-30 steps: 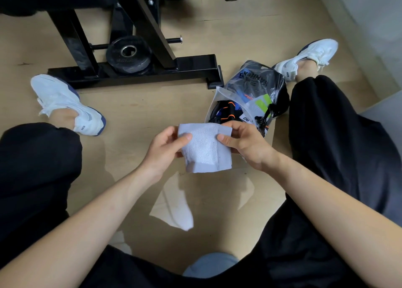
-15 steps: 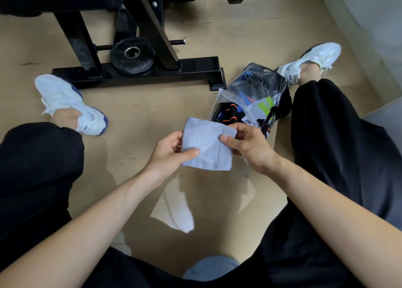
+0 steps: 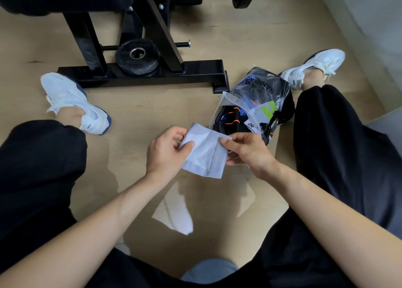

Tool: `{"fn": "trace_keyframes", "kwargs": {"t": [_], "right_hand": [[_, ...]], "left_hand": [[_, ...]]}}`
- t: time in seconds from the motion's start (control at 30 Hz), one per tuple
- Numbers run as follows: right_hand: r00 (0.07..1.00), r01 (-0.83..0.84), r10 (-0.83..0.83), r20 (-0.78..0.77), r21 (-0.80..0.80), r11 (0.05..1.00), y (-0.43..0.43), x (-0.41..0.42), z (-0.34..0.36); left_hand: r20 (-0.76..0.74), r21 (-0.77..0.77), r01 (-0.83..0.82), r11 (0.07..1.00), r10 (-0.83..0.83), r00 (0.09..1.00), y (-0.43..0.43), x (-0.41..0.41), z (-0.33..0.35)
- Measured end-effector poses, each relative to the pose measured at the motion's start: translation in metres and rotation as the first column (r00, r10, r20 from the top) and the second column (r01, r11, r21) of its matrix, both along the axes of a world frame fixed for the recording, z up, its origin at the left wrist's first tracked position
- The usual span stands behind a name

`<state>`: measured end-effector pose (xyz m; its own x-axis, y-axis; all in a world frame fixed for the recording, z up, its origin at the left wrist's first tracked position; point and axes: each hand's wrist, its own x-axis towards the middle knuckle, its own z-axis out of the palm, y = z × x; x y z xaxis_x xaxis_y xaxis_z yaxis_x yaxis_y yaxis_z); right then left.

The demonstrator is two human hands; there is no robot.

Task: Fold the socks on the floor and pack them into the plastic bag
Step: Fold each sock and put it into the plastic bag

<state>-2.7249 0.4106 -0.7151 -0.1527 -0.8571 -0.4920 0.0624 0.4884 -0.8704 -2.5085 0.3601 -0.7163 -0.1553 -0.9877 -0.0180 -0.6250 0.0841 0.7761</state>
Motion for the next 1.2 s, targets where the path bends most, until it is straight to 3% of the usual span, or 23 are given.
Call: {"fn": "trace_keyframes", "kwargs": {"t": [0.1,0.23,0.53,0.67,0.83,0.9,1.07,1.2], "right_hand": [[1.0,0.012,-0.012,-0.003,-0.008,1.0,0.001,0.003,-0.001],[0.998,-0.016,0.018,0.054,-0.027,0.999,0.004,0.01,-0.002],[0.944,0.0,-0.014,0.33,0.042,0.999,0.004,0.016,0.004],[0.97,0.016,-0.021,0.244,0.025,1.0,0.003,0.012,0.0],[0.98,-0.05,0.058,0.191,-0.045,0.998,0.002,0.0,0.002],[0.975,-0.089,0.102,0.197,-0.074,0.993,0.002,-0.001,0.003],[0.962,-0.082,0.116,0.248,-0.141,0.987,0.004,0.002,0.003],[0.985,-0.044,0.068,0.161,-0.145,0.988,0.002,0.0,0.0]], "left_hand": [[0.003,-0.07,0.085,0.994,-0.085,0.996,0.007,-0.006,0.005],[-0.076,-0.023,0.158,0.987,-0.159,0.984,0.017,-0.012,0.003],[-0.092,-0.049,0.333,0.942,-0.336,0.937,0.022,-0.012,-0.006],[-0.186,-0.016,0.494,0.869,-0.488,0.853,0.019,-0.009,-0.001],[-0.241,0.015,0.36,0.933,-0.346,0.907,0.004,0.0,0.008],[-0.24,0.061,0.419,0.906,-0.395,0.887,0.0,0.003,0.009],[-0.463,0.262,0.506,0.822,-0.353,0.813,0.012,-0.007,0.007],[-0.397,0.194,0.474,0.859,-0.373,0.839,0.019,-0.014,-0.003]]}}
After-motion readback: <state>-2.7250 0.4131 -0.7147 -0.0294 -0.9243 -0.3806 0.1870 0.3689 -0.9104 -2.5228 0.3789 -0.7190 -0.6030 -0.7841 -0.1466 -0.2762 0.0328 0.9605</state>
